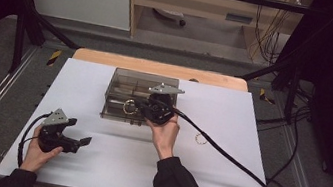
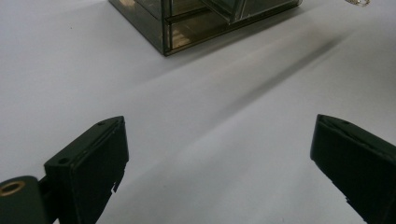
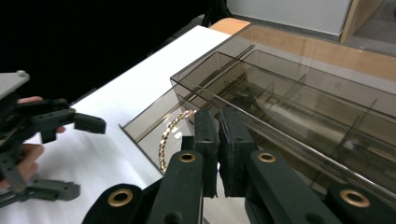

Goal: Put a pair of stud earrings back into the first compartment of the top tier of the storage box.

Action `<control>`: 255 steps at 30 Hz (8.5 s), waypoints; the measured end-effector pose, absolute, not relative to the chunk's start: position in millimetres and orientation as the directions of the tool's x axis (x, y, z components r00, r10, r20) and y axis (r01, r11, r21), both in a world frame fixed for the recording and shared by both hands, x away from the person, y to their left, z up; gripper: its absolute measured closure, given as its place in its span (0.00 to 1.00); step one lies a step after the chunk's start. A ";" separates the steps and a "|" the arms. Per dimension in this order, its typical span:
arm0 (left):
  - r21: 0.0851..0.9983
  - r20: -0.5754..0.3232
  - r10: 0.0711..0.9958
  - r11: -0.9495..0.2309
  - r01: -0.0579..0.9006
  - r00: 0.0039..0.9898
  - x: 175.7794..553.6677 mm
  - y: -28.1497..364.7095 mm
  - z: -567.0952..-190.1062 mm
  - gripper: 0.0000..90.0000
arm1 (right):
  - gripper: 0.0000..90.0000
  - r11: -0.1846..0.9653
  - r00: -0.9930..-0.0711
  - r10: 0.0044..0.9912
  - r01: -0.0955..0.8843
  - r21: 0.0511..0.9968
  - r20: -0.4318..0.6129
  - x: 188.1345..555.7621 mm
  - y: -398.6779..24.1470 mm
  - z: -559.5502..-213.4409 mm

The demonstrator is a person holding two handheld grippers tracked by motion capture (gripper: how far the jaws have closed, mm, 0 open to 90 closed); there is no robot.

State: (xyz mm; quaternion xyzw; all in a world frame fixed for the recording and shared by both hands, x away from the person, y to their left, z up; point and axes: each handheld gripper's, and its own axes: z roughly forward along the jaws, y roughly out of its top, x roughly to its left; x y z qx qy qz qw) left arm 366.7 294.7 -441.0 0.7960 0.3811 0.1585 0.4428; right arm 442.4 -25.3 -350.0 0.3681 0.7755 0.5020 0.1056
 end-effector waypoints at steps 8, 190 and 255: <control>0.827 -0.087 0.746 -0.316 0.465 0.660 366.6 294.6 -440.9 0.04 | 0.97 0.233 -0.702 0.681 0.477 0.847 0.208 451.6 -4.0 -358.5; 0.822 -0.073 0.748 -0.330 0.465 0.660 365.7 292.2 -441.0 0.04 | 0.96 0.365 -0.764 0.638 0.407 0.837 0.093 400.0 -68.0 -335.7; 0.825 -0.072 0.746 -0.329 0.460 0.662 365.0 292.1 -440.4 0.04 | 0.94 0.377 -0.774 0.607 0.478 0.793 0.178 448.7 45.1 -377.6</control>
